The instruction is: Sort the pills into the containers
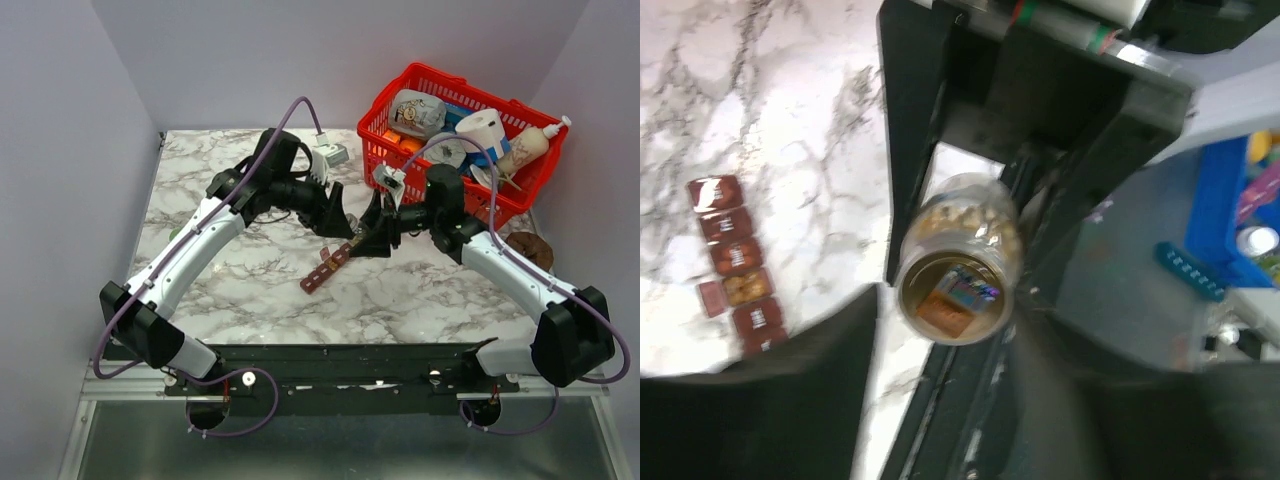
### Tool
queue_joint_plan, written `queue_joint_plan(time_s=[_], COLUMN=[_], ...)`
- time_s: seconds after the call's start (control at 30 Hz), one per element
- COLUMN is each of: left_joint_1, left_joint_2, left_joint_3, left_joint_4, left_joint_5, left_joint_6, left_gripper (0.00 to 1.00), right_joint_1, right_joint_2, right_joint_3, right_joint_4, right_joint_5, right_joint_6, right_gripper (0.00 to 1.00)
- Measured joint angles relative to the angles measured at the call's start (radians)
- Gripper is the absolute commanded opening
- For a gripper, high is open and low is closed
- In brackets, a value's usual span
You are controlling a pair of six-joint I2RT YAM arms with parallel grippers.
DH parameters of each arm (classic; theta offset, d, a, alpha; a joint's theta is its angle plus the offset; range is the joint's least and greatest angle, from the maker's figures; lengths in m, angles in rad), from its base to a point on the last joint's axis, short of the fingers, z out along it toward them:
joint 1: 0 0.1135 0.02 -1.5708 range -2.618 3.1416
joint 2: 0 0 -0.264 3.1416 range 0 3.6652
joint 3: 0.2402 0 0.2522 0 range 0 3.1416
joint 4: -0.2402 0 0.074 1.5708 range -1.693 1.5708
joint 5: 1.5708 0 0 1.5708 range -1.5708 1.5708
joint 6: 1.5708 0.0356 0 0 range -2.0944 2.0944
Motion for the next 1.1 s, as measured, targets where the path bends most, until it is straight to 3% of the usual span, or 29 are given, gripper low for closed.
queue_joint_plan(time_s=[0.1,0.13,0.33,0.53,0.77,0.93,1.1], left_joint_1=[0.018,0.022,0.067,0.127,0.183,0.181,0.147], left_joint_2=[0.000,0.000,-0.027,-0.128,-0.296,-0.306,-0.243], left_joint_3=[-0.032,-0.039,-0.084,-0.174,-0.349,-0.397,-0.337], left_joint_4=[-0.020,-0.023,-0.010,0.108,0.388,0.548,0.529], left_joint_5=[0.010,0.012,0.032,0.088,0.084,0.045,-0.071], left_joint_6=[-0.007,-0.014,-0.051,-0.135,-0.362,-0.554,-0.665], left_gripper=[0.97,0.99,0.99,0.99,0.99,0.94,0.92], right_joint_1=[0.000,0.000,0.000,0.000,0.001,0.006,0.039], right_joint_2=[-0.003,-0.003,-0.004,-0.005,-0.014,-0.030,-0.035], right_joint_3=[0.010,0.013,0.016,0.043,0.076,0.081,0.081], right_joint_4=[0.046,0.056,0.073,0.025,-0.118,-0.196,-0.246], right_joint_5=[-0.009,-0.010,-0.012,-0.008,0.074,0.164,0.253], right_joint_6=[-0.003,-0.003,-0.016,-0.104,-0.296,-0.423,-0.515], right_gripper=[0.08,0.08,0.08,0.08,0.08,0.08,0.07])
